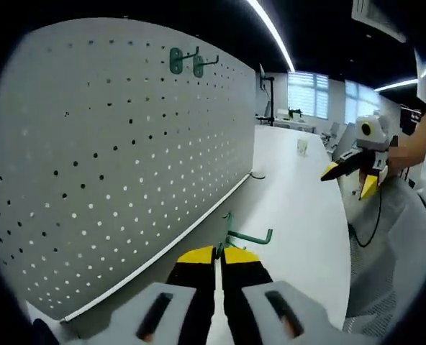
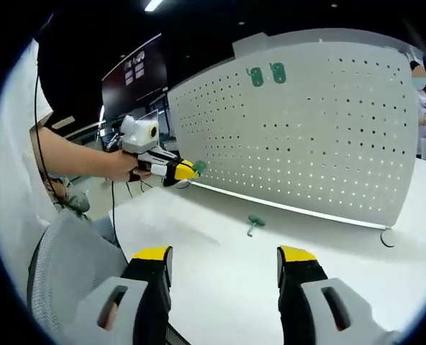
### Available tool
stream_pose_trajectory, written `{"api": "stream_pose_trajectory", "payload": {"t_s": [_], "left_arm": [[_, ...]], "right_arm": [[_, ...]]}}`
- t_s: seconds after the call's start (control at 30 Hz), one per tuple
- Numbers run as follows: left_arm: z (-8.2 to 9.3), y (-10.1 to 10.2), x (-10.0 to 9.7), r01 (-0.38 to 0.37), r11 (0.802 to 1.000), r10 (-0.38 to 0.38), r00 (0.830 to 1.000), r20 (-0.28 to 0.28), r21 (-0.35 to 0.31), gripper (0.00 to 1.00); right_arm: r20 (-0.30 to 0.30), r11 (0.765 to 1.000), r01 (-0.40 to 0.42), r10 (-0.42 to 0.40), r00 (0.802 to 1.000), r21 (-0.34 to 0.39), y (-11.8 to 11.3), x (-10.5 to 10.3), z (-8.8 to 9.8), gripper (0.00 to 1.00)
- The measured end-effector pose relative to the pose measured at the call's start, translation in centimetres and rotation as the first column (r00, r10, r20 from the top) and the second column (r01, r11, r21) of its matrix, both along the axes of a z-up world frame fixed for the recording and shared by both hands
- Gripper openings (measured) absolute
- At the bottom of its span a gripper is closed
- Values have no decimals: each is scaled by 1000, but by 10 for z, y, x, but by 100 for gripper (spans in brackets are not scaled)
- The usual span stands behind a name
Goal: Insert the hook assembly into the mounting plate slot until the hook locks in place.
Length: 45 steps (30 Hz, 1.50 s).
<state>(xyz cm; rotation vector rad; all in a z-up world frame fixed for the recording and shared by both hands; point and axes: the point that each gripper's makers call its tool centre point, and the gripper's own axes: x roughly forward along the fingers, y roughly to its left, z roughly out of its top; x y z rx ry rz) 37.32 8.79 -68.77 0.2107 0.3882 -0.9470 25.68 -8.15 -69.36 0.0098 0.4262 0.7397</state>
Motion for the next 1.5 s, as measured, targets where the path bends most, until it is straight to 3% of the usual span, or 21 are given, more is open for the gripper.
{"api": "stream_pose_trajectory", "payload": {"t_s": [0.07,0.3,0.6,0.67,0.73,0.8,0.9,1.03,1.27,1.5], "left_arm": [[11,-2,-3,-13,999,13,1000,6,-43,1],[31,-5,-12,-28,995,33,998,47,-99,1],[69,-2,-20,-75,982,100,985,139,-176,1],[86,-1,-19,-103,957,143,981,130,-273,1],[93,4,-19,-109,957,155,975,157,-267,1],[108,4,-21,-106,943,170,968,184,-316,1],[119,6,-25,-105,936,183,961,209,-337,1],[126,7,-31,-108,927,198,955,222,-359,1],[130,3,-41,-101,894,216,950,224,-436,1],[128,2,-40,-106,899,216,951,221,-424,1]], "right_arm": [[6,1000,0,0,1000,4,0,0,1,57],[27,1000,-3,3,1000,12,0,0,5,57],[31,1000,-1,1,1000,16,0,1,7,57],[30,1000,-3,2,1000,16,1,1,6,57],[31,1000,-3,2,1000,16,1,1,6,57],[29,1000,-3,2,1000,18,1,1,7,57],[33,1000,-5,4,999,16,2,0,8,57],[36,1000,-8,7,999,17,3,0,9,57],[37,1000,-8,7,999,17,3,0,9,57],[35,1000,-4,3,999,10,1,1,7,57]]}}
